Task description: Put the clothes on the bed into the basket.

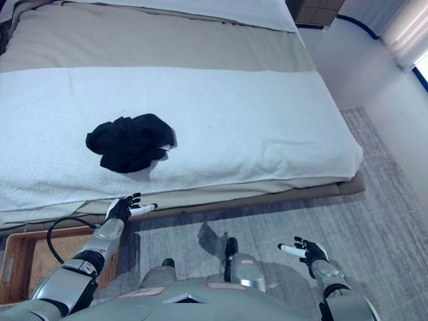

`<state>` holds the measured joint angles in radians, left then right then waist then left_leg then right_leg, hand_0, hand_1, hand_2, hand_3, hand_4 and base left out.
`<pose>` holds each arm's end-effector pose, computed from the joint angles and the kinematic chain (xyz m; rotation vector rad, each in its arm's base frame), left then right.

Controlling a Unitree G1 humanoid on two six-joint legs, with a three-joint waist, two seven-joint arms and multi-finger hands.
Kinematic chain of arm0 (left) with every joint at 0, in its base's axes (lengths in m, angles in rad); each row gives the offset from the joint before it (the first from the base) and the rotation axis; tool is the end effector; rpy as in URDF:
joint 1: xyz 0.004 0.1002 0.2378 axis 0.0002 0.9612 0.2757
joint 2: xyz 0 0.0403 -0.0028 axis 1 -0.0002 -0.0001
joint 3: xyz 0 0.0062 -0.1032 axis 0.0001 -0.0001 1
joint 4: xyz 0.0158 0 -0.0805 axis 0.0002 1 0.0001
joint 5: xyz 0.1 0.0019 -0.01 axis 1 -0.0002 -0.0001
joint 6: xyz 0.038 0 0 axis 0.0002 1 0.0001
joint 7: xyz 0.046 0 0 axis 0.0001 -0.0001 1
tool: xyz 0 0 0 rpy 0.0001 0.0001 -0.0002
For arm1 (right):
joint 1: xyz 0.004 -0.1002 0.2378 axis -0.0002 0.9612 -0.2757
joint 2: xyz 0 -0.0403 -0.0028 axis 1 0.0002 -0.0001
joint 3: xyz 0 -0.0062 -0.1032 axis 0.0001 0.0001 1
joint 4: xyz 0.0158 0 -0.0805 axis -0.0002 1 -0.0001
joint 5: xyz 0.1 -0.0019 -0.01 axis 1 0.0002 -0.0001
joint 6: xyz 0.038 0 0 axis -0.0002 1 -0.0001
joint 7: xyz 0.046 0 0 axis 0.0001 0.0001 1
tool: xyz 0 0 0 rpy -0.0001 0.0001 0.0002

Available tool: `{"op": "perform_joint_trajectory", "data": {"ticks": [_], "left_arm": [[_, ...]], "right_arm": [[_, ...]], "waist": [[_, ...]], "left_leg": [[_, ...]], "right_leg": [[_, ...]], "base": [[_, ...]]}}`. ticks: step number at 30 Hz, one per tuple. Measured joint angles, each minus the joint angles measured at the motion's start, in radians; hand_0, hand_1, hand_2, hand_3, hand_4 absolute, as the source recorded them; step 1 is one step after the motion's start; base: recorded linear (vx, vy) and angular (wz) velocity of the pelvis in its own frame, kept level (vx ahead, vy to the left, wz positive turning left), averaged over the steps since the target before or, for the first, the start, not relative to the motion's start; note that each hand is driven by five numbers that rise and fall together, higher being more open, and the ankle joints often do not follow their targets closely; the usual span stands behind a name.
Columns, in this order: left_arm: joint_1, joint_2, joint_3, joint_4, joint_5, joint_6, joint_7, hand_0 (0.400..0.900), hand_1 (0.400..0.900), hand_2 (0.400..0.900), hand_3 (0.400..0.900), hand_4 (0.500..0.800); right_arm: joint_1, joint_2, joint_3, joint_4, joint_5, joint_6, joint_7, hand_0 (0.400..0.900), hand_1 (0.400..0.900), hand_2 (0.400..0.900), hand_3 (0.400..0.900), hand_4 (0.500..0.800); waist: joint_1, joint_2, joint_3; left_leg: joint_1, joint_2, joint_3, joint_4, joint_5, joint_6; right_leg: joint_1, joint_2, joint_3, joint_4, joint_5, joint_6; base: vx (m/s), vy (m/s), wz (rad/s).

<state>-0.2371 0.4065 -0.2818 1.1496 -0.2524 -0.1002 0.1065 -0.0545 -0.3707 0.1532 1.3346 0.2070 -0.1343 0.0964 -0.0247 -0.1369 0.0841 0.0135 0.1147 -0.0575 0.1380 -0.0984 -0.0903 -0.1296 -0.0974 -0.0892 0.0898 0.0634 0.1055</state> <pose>0.1711 0.2586 -0.0670 0.3590 0.8120 0.1897 0.0791 -0.2720 -0.0997 -0.2000 1.1391 -0.1422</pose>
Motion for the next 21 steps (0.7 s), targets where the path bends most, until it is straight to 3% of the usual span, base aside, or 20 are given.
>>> {"op": "perform_joint_trajectory", "data": {"ticks": [3,4,6,8,11,13,15,16,17,18,20,21], "left_arm": [[-0.006,-0.013,0.003,0.018,-0.024,0.0,-0.001,0.9,0.9,0.9,0.9,0.8],[-0.007,-0.018,0.002,0.027,-0.034,0.001,-0.002,0.9,0.9,0.9,0.9,0.8],[-0.018,-0.024,0.003,0.03,-0.039,0.0,-0.006,0.9,0.9,0.9,0.9,0.8],[-0.02,-0.025,0.003,0.031,-0.04,0.0,-0.007,0.9,0.9,0.9,0.9,0.8],[-0.03,-0.04,0.001,0.035,-0.04,-0.002,-0.007,0.9,0.9,0.9,0.9,0.8],[-0.031,-0.056,0.0,0.041,-0.041,-0.002,-0.008,0.9,0.9,0.9,0.9,0.8],[-0.031,-0.062,-0.012,0.052,-0.04,0.002,-0.011,0.9,0.9,0.9,0.9,0.8],[-0.03,-0.073,-0.012,0.052,-0.04,0.002,-0.011,0.9,0.9,0.9,0.9,0.8],[-0.028,-0.091,-0.008,0.049,-0.039,0.0,-0.01,0.9,0.9,0.9,0.9,0.8],[-0.033,-0.077,-0.004,0.047,-0.039,-0.002,-0.01,0.9,0.9,0.9,0.9,0.8],[-0.021,-0.034,0.002,0.055,-0.039,0.002,-0.004,0.9,0.9,0.9,0.9,0.8],[-0.022,-0.033,0.002,0.055,-0.039,0.004,-0.001,0.9,0.9,0.9,0.9,0.8]], "right_arm": [[-0.022,-0.009,-0.001,0.001,-0.002,0.002,-0.003,0.9,0.9,0.9,0.9,0.8],[-0.031,-0.016,-0.001,0.001,-0.002,0.001,-0.004,0.9,0.9,0.9,0.9,0.8],[-0.05,-0.035,0.001,0.002,-0.004,0.003,-0.01,0.9,0.9,0.9,0.9,0.8],[-0.063,-0.053,0.005,0.001,-0.006,0.005,-0.023,0.9,0.9,0.9,0.9,0.8],[-0.067,-0.073,0.001,0.0,-0.006,0.006,-0.032,0.9,0.9,0.9,0.9,0.8],[-0.064,-0.079,0.0,0.001,-0.006,0.011,-0.034,0.9,0.9,0.9,0.9,0.8],[-0.053,-0.079,0.001,0.001,-0.006,0.009,-0.034,0.9,0.9,0.9,0.9,0.8],[-0.043,-0.088,0.001,0.002,-0.006,0.009,-0.035,0.9,0.9,0.9,0.9,0.8],[-0.038,-0.116,0.0,0.003,-0.006,0.01,-0.031,0.9,0.9,0.9,0.9,0.8],[-0.038,-0.108,0.0,0.003,-0.005,0.013,-0.04,0.9,0.9,0.9,0.9,0.8],[-0.011,-0.053,0.003,0.0,-0.005,0.013,-0.029,0.9,0.9,0.9,0.9,0.8],[-0.008,-0.052,0.003,0.0,-0.005,0.013,-0.028,0.9,0.9,0.9,0.9,0.8]], "waist": [[0.007,-0.002,0.004],[0.01,0.0,0.007],[0.043,-0.002,0.018],[0.058,0.008,0.02],[0.064,0.041,0.032],[0.062,0.061,0.044],[0.055,0.076,0.048],[0.056,0.107,0.043],[0.061,0.178,0.04],[0.061,0.198,0.046],[0.057,0.135,0.032],[0.055,0.122,0.027]], "left_leg": [[-0.06,0.005,0.014,0.195,0.032,-0.046],[-0.064,0.007,0.024,0.225,0.058,-0.062],[-0.093,0.013,0.068,0.313,0.133,-0.084],[-0.128,0.039,0.101,0.263,0.137,-0.077],[-0.115,0.115,0.131,0.0,0.168,-0.078],[-0.117,0.123,0.121,-0.076,0.181,-0.077],[-0.115,0.1,0.13,-0.093,0.179,-0.074],[-0.104,0.09,0.135,-0.097,0.154,-0.048],[-0.094,0.134,0.119,-0.126,0.087,-0.028],[-0.072,0.149,0.097,-0.142,0.152,-0.055],[-0.074,0.12,0.114,-0.14,0.143,-0.053],[-0.075,0.116,0.121,-0.133,0.143,-0.049]], "right_leg": [[0.039,0.009,-0.011,0.006,-0.033,-0.035],[0.052,0.006,-0.007,0.007,-0.038,-0.039],[0.075,-0.01,0.028,-0.013,-0.069,-0.078],[0.086,-0.016,0.023,-0.038,-0.057,-0.116],[0.094,-0.002,0.031,-0.053,-0.068,-0.147],[0.1,0.001,0.029,-0.068,-0.069,-0.149],[0.111,0.001,0.028,-0.092,-0.071,-0.146],[0.114,0.022,0.027,-0.088,-0.078,-0.131],[0.088,0.078,0.017,-0.021,-0.079,-0.131],[0.046,0.094,0.009,0.064,-0.079,-0.112],[-0.013,0.056,0.024,0.155,-0.148,-0.061],[-0.01,0.047,0.029,0.135,-0.151,-0.057]], "base": [[0.08,-0.141,-0.31],[0.13,0.047,-0.49],[0.17,0.082,-0.5],[0.22,0.131,-0.41],[0.19,0.064,0.15],[0.16,0.053,0.2],[0.17,0.086,0.03],[0.17,0.115,-0.05],[0.12,0.083,-0.05],[0.17,0.142,-0.16],[0.21,0.215,-0.35],[0.13,0.153,-0.29]]}}
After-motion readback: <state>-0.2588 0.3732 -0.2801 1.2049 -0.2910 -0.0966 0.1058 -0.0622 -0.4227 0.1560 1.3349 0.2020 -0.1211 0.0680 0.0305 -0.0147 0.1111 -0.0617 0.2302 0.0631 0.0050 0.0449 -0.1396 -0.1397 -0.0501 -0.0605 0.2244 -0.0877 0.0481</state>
